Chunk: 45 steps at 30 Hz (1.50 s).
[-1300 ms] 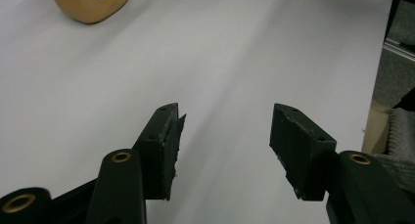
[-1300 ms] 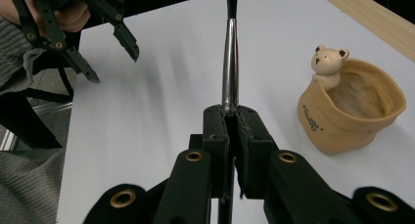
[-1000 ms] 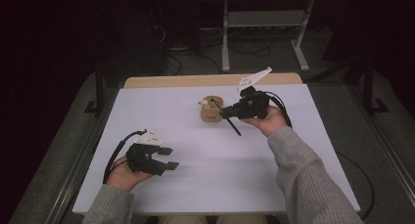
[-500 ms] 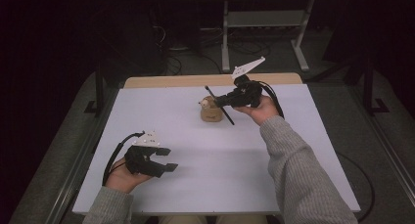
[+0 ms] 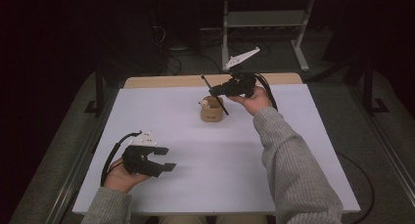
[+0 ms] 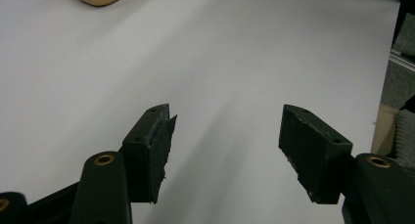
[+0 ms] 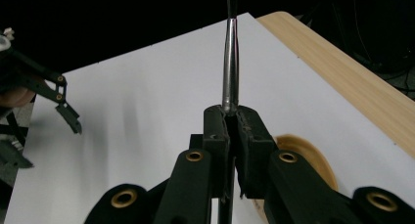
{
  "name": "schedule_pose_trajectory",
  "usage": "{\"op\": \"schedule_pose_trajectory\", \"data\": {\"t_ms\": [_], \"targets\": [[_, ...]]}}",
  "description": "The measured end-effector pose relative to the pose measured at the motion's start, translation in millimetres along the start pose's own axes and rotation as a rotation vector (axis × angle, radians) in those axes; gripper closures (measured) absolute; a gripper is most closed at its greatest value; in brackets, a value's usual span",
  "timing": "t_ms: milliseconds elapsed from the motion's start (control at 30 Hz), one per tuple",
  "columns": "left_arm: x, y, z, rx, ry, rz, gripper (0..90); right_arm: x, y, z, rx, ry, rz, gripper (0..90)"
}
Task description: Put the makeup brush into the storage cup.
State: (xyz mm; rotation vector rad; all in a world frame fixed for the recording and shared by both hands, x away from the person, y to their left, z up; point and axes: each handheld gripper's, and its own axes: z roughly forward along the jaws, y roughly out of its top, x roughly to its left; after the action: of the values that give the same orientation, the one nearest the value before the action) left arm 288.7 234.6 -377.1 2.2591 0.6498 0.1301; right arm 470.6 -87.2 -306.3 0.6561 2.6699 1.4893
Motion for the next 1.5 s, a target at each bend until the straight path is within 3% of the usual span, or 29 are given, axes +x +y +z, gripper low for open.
{"op": "schedule_pose_trajectory", "data": {"t_ms": [967, 1500], "targets": [[3.1, -3.8, -2.4, -0.006, -0.003, -0.008, 35.2, -32.7, 43.8, 23.9, -0.018, -0.08, 0.014, 83.1], [3.6, -5.3, -1.4, 0.005, -0.005, -0.008, 35.1, -44.3, 33.0, 44.7, -0.03, -0.092, 0.06, 83.0]]}}
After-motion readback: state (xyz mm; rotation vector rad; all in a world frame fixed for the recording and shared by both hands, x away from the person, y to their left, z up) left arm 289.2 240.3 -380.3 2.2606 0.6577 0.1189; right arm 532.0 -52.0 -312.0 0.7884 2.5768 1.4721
